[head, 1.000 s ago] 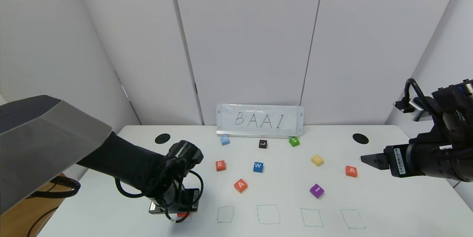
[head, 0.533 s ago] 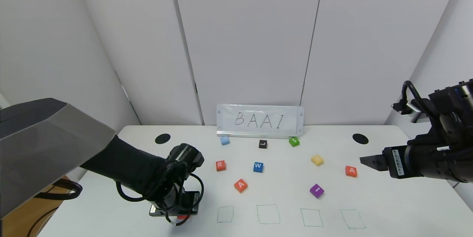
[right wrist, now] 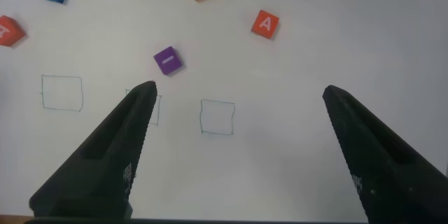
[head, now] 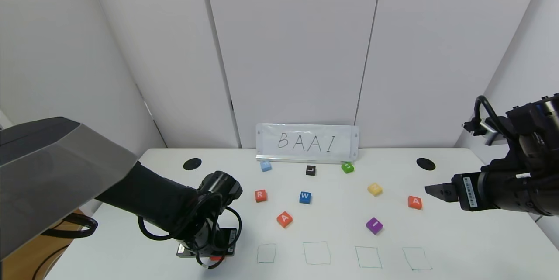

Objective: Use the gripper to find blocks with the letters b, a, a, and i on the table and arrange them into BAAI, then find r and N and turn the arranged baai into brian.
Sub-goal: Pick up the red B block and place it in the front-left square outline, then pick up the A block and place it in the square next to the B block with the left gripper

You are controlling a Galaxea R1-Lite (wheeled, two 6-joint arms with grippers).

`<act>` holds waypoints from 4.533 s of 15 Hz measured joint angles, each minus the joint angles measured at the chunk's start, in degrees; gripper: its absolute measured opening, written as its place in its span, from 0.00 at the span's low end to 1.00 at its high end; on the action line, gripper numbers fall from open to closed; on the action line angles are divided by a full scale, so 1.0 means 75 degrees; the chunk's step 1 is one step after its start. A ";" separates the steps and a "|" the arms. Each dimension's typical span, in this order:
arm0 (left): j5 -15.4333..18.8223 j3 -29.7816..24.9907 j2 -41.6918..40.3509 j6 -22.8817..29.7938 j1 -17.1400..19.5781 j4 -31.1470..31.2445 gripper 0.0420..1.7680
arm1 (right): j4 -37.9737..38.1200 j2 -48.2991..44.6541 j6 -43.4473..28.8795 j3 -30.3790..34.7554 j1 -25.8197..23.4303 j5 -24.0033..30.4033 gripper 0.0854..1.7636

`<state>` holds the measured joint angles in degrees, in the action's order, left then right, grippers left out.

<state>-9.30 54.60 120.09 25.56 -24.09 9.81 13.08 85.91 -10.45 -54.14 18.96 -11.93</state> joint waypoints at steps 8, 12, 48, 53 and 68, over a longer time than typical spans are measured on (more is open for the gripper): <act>-0.0124 0.0015 0.0011 0.0003 -0.0003 -0.0091 0.60 | 0.0003 0.0020 -0.0003 0.0031 0.0055 0.0000 0.97; -0.0158 0.0125 -0.0193 -0.0005 -0.0010 -0.0021 0.76 | 0.0003 0.0055 0.0000 0.0034 0.0062 0.0000 0.97; -0.0185 0.6160 0.1842 0.6659 -0.1900 0.3994 0.97 | -0.1029 0.0122 0.0024 0.0702 0.0702 -0.0335 0.97; -0.0190 0.6736 0.2276 0.7248 -0.1889 0.4387 0.97 | -0.1029 0.0034 0.0011 0.0788 0.0915 -0.0349 0.97; -0.0814 0.7243 0.3069 0.7360 -0.1863 0.4398 0.97 | -0.1031 -0.0010 0.0021 0.0842 0.1022 -0.0353 0.97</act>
<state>-15.41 108.92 143.11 80.76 -38.06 42.80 5.35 85.83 -10.29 -47.82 26.62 -14.58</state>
